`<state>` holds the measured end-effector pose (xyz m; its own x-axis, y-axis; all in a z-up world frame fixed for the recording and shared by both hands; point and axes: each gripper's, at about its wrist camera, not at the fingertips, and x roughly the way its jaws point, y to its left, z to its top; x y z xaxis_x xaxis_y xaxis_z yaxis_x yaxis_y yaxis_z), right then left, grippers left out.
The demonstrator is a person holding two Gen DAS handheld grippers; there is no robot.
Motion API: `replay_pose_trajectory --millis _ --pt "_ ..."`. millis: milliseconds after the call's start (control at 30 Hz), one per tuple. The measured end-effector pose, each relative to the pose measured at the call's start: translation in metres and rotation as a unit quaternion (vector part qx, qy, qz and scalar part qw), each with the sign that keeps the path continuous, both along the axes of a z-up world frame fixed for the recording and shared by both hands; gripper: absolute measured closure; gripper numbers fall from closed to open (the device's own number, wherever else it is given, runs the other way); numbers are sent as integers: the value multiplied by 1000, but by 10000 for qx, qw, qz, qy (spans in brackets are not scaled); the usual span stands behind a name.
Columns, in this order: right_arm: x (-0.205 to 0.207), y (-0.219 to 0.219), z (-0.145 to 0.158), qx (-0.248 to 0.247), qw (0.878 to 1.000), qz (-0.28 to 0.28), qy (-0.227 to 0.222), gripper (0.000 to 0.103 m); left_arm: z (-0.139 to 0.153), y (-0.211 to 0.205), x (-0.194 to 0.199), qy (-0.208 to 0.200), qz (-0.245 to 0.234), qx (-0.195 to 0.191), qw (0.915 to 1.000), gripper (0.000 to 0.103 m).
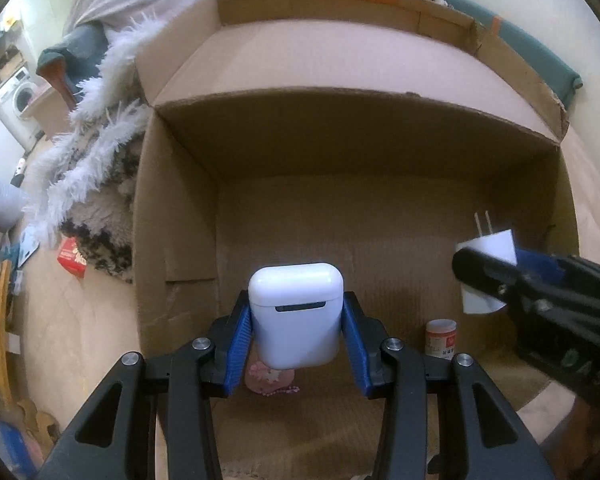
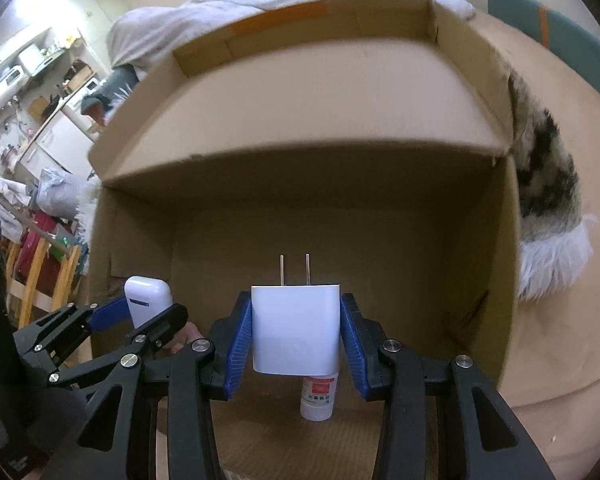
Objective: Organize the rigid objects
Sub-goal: 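Lower the earbud case and plug into the box and open both tools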
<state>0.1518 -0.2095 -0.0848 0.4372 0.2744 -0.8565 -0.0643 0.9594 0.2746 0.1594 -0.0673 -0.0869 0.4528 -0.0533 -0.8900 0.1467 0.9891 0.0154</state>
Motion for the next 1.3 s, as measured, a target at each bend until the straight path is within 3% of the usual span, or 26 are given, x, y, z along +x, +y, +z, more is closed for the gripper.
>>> replay_pose_trajectory --millis 500,1000,1300 --pt "4 5 -29 -216 9981 -45 583 59 -15 -3 -4 189 48 -18 9998 63" --pt "10 1 -31 -95 9980 -75 626 59 -30 -12 3 384 62 83 9992 63" --pt "6 -3 -17 -19 9992 -92 380 58 -30 -20 0 392 -118 20 9992 46"
